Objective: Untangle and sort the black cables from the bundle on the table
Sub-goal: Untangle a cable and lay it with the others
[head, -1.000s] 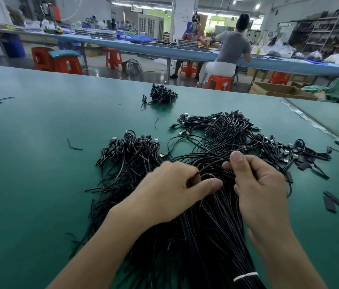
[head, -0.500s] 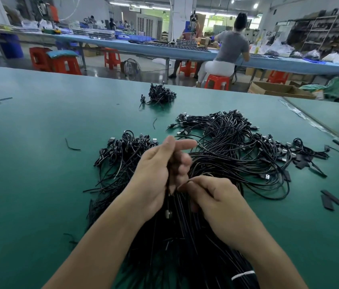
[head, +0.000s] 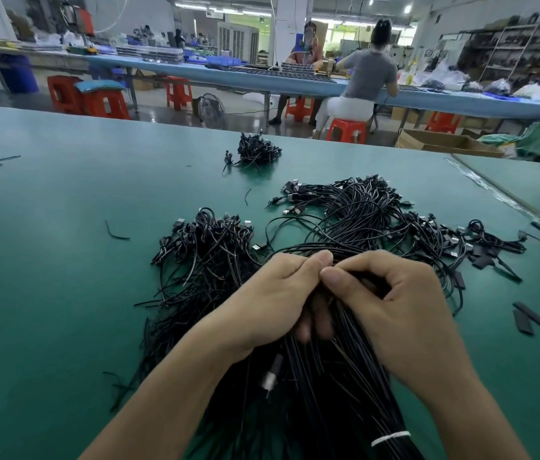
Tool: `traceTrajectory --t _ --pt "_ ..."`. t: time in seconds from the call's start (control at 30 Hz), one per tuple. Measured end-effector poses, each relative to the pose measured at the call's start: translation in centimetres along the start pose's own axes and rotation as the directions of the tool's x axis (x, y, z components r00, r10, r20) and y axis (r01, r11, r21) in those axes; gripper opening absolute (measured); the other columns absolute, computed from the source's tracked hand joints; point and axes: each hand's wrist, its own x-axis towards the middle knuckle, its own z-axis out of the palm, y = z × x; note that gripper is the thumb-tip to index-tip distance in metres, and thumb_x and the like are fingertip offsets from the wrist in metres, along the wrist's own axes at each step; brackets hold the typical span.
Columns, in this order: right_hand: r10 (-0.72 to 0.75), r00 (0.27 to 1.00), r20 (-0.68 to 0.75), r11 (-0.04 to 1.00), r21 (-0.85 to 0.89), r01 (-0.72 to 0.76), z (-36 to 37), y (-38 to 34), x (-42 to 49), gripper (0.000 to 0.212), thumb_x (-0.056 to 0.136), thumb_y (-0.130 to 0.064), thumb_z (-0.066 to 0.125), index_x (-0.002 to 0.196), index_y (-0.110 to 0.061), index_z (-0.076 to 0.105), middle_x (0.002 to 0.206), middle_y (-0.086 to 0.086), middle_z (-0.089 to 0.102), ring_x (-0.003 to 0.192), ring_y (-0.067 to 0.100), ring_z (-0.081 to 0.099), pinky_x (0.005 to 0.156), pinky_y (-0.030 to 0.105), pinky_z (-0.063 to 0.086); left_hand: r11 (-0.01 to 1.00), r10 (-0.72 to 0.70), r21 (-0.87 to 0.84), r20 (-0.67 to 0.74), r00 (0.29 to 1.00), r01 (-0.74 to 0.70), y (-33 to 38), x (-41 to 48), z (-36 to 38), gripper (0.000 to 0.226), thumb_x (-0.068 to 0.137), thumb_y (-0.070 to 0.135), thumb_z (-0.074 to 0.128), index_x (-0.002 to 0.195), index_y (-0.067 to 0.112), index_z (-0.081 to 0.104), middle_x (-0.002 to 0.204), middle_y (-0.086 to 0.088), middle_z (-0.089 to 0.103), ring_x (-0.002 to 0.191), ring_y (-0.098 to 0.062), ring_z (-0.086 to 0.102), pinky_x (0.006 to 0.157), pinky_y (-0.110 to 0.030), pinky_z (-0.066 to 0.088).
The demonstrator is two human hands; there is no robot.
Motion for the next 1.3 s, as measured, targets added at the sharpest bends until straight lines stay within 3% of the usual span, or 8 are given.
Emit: traceTrajectory --t 0.17,0.4,0.5,0.6,0.77,0.93,1.03,1.3 --pt "0.070 0.984 -0.167 0.985 0.167 -0.042 0.0 0.6 0.3 0.019 0.068 -0.036 0.078 0.074 -0.021 0.067 0.062 -0.003 0.066 0.055 0.006 0.055 0.053 0.017 0.046 0.995 -0.095 -0.009 0.209 0.973 0.100 0.1 -0.7 -1.0 0.063 0.101 0.056 0.029 0.066 0.020 0.068 0.041 0.007 0.046 0.033 -0.003 0.034 0.038 -0.011 0.030" --pt "0.257 0.963 0.086 0.907 0.322 -0.270 0.6 1.1 0.0 0.028 0.080 -0.043 0.073 0.075 -0.016 0.074 0.062 0.005 0.066 0.058 0.010 0.057 0.054 0.025 0.049 0.819 0.065 -0.540 0.420 0.905 0.192 0.6 -1.1 -1.6 0.043 0.096 0.040 0.048 0.093 0.009 0.077 0.080 -0.008 0.075 0.066 -0.012 0.073 0.057 -0.018 0.057" --pt "0.249 0.951 0.182 0.935 0.210 -0.285 1.0 1.0 -0.2 0.012 0.089 -0.024 0.070 0.083 -0.014 0.074 0.071 0.019 0.068 0.065 0.017 0.053 0.059 0.043 0.047 0.699 0.115 -0.706 0.264 0.958 0.111 0.8 -0.8 -1.2 0.036 0.091 0.031 0.057 0.104 0.004 0.077 0.093 -0.011 0.077 0.080 -0.015 0.076 0.066 -0.022 0.060" --pt "0.202 0.950 0.238 0.979 -0.049 -0.196 1.3 0.8 -0.5 0.025 0.095 -0.025 0.061 0.072 -0.016 0.066 0.052 -0.003 0.052 0.052 0.009 0.040 0.050 0.034 0.034 0.589 0.051 -0.806 -0.030 0.998 -0.054 0.5 0.1 -1.0 0.036 0.094 0.025 0.052 0.099 -0.001 0.077 0.098 -0.016 0.076 0.086 -0.022 0.076 0.070 -0.028 0.062" --pt "0.120 0.967 0.226 0.981 -0.173 -0.081 1.1 -0.3 -0.5 0.021 0.093 -0.031 0.063 0.076 -0.020 0.069 0.062 0.001 0.064 0.053 0.017 0.052 0.055 0.036 0.045 0.892 0.050 -0.397 -0.387 0.921 -0.216 -0.8 1.0 -0.8 0.034 0.107 0.018 0.038 0.097 0.004 0.068 0.090 -0.012 0.077 0.088 -0.024 0.075 0.074 -0.027 0.060" --pt "0.098 0.991 0.095 0.995 -0.039 -0.095 0.4 -0.7 -0.3 0.014 0.082 -0.031 0.075 0.073 -0.020 0.071 0.060 -0.008 0.065 0.058 0.004 0.059 0.055 0.032 0.051 0.999 -0.007 0.040 -0.099 0.995 0.011 -0.4 -0.1 -0.7 0.042 0.107 0.028 0.044 0.078 0.010 0.069 0.070 -0.005 0.072 0.063 -0.017 0.068 0.061 -0.028 0.055" --pt "0.029 0.998 0.050 0.988 0.153 -0.037 0.2 -0.9 -0.2 0.018 0.076 -0.023 0.080 0.067 -0.016 0.066 0.046 -0.007 0.058 0.041 -0.001 0.046 0.045 0.011 0.037 0.989 -0.113 -0.085 0.104 0.988 0.122 0.1 -0.7 -0.7 0.050 0.107 0.035 0.040 0.068 0.016 0.066 0.049 0.002 0.058 0.037 -0.007 0.051 0.038 -0.016 0.041" --pt "0.203 0.979 0.022 0.939 0.280 -0.201 0.6 0.2 -0.1 0.030 0.071 -0.052 0.066 0.072 -0.022 0.073 0.054 -0.006 0.056 0.050 0.010 0.039 0.045 0.021 0.029 0.736 -0.025 -0.611 0.404 0.914 0.291 0.6 -0.6 -1.8 0.041 0.096 0.042 0.045 0.062 0.021 0.051 0.041 0.013 0.033 0.032 0.002 0.028 0.032 -0.013 0.023"
